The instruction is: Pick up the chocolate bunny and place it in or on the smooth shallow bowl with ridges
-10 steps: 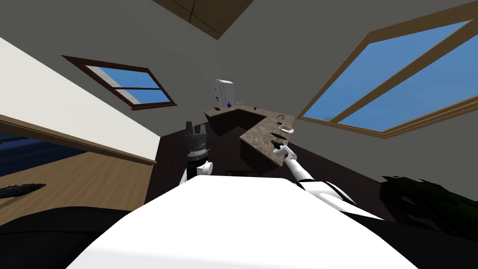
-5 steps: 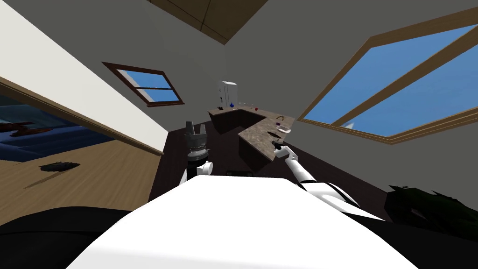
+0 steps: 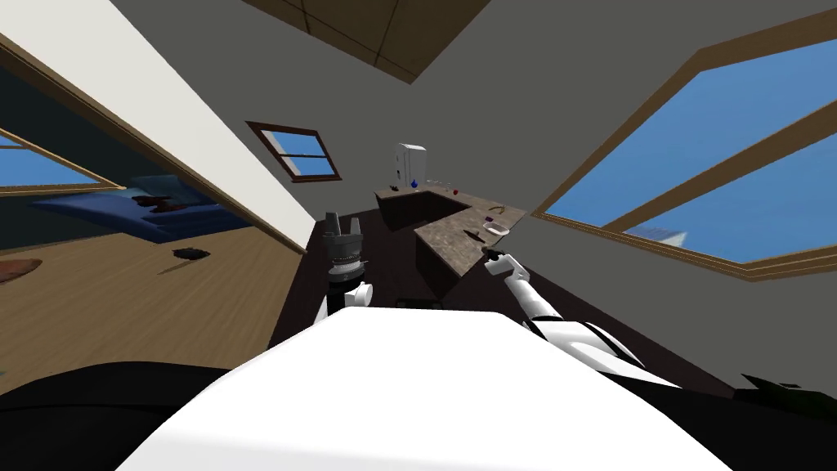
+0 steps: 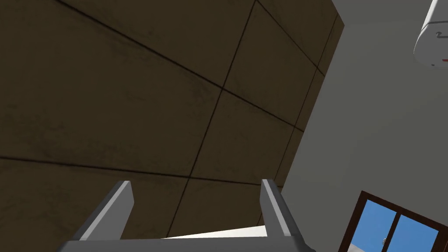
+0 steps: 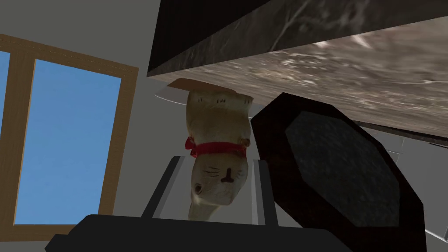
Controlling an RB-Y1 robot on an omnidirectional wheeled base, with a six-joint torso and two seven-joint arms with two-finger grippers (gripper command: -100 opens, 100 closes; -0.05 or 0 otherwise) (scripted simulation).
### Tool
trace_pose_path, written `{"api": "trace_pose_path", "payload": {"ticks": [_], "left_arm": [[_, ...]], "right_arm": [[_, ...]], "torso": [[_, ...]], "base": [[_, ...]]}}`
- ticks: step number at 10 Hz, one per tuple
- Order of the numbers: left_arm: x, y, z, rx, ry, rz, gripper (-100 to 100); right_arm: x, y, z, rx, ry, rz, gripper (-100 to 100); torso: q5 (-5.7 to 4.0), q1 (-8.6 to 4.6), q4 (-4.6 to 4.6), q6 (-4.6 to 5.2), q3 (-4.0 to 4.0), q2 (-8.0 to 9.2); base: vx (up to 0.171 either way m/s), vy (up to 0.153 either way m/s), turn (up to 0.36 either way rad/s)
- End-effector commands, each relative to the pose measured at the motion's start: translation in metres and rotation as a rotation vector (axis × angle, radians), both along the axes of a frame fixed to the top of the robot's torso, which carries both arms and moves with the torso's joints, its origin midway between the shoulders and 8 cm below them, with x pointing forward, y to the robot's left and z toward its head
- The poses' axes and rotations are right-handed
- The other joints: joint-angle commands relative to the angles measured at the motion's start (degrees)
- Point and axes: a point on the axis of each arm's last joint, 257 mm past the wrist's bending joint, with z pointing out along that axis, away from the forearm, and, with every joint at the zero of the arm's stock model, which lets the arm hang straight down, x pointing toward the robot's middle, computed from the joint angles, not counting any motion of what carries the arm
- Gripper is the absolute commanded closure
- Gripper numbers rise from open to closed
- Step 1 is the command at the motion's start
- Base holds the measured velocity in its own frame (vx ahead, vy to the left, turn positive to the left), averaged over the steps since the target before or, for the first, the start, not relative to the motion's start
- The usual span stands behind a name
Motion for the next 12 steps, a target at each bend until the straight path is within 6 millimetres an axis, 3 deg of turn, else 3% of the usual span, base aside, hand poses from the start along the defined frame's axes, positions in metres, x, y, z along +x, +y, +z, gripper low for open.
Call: {"api": "trace_pose_path", "payload": {"ticks": [1,7,12], "left_arm": [[0.0,0.0,0.0,0.0,0.0,0.0,0],[0.0,0.0,0.0,0.0,0.0,0.0,0],[0.0,0.0,0.0,0.0,0.0,0.0,0]], "right_arm": [[-0.006,-0.017,0.005,-0.013,0.013,-0.033,100],[-0.038,-0.086,0.027,-0.041,0.07,-0.181,100],[-0.059,-0.131,0.052,-0.031,0.084,-0.291,100]], "torso": [[0.0,0.0,0.0,0.0,0.0,0.0],[-0.04,-0.15,-0.05,0.0,-0.19,-0.36],[-0.01,0.06,-0.04,-0.06,-0.29,-0.58]], "base": [[-0.113,-0.266,0.277],[-0.094,-0.291,0.333],[-0.088,-0.254,0.33]]}}
